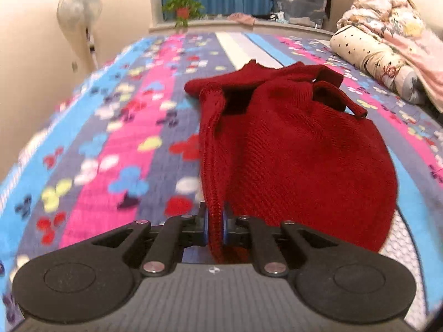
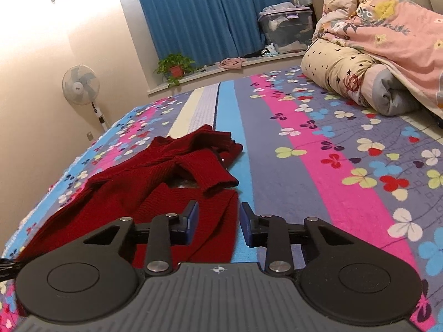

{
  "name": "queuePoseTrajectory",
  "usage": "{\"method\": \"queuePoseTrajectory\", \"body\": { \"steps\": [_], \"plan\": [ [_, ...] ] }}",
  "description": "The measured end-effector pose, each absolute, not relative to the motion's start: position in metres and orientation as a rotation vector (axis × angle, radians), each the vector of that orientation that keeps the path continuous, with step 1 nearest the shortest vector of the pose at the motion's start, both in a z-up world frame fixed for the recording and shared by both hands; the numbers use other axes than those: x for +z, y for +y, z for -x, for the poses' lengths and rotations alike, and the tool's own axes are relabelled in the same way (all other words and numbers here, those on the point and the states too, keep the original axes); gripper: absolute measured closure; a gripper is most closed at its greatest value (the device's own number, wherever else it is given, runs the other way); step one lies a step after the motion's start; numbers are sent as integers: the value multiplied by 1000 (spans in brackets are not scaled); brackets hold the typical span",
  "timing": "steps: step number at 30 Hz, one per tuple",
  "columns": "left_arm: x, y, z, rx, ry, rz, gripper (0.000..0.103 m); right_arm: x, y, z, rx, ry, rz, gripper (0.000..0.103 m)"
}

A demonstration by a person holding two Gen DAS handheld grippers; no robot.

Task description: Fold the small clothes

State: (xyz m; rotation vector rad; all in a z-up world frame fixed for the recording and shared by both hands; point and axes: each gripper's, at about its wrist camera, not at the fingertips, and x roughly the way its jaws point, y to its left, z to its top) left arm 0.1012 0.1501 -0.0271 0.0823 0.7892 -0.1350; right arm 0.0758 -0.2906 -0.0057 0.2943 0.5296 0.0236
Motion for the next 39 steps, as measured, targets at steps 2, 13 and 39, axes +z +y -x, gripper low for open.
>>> {"method": "queuePoseTrajectory", "body": {
  "steps": [2, 13, 39],
  "plan": [
    [-32, 163, -98, -151, 831, -7, 93, -12, -289, -82, 37, 550, -286, 69],
    [-51, 172, -133, -129, 913, 62, 54, -85, -293, -201, 79, 742, -394, 38],
    [-14, 177, -90, -131, 818, 44, 103, 28, -361, -30, -58, 641, -376, 98]
  ]
}}
